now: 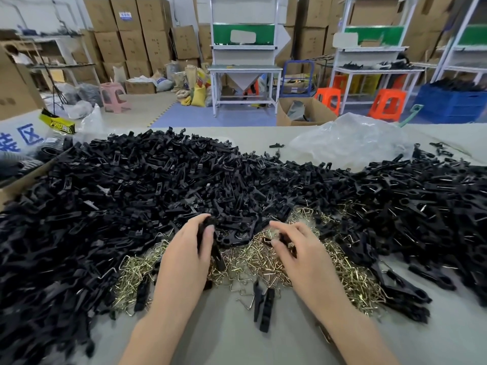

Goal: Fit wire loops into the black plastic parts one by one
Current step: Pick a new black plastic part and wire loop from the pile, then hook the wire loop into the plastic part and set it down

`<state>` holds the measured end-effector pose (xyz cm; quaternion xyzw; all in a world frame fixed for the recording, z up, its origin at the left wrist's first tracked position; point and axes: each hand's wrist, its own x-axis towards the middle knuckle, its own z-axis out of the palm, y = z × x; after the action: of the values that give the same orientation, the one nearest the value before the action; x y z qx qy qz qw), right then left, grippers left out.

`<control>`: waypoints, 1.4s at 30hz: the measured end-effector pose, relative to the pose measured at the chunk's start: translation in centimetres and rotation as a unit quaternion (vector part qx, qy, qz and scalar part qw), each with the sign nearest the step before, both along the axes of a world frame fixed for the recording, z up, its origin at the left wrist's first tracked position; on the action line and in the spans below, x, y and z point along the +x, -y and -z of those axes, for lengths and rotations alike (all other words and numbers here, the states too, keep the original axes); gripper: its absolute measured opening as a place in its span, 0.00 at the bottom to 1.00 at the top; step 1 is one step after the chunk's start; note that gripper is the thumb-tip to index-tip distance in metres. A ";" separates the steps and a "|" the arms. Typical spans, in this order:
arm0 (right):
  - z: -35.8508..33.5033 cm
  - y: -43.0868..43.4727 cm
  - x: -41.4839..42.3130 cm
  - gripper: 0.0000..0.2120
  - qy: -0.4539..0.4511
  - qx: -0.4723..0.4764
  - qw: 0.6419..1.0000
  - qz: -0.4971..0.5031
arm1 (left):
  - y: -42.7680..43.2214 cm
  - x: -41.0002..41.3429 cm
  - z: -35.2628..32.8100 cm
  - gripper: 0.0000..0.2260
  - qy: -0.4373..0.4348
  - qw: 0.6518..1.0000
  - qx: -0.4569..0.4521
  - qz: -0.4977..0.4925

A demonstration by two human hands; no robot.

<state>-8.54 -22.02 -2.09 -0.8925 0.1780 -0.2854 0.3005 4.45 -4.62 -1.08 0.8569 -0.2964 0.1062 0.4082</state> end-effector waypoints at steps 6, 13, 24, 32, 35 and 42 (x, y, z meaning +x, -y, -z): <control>-0.7 0.2 -0.1 0.16 0.094 0.105 0.989 0.038 | 0.1 0.2 -0.1 0.21 0.007 0.999 -0.038 -0.017; -1.3 0.3 -0.5 0.10 0.157 0.094 0.981 0.068 | 0.1 0.3 -0.3 0.21 0.024 0.997 -0.032 -0.066; -0.6 -0.2 -0.5 0.19 -0.022 -0.078 0.996 -0.021 | 0.0 -0.2 -0.4 0.22 0.017 0.998 -0.048 -0.042; -1.0 -2.1 -0.2 0.23 0.056 0.070 0.993 -0.081 | 0.6 -2.0 -1.4 0.16 0.162 0.983 0.045 0.078; -1.1 -2.7 0.1 0.16 0.067 0.116 0.985 -0.110 | 1.2 -2.5 -1.0 0.14 0.232 0.958 0.081 0.149; -1.6 -2.3 0.0 0.10 0.135 0.274 0.950 -0.067 | 0.9 -2.5 -0.6 0.23 0.106 0.983 0.090 0.123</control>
<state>-8.56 -19.77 -0.49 -0.7390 0.1470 -0.3221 0.5732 1.95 -5.48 -0.45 0.8311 -0.4493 0.1185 0.3056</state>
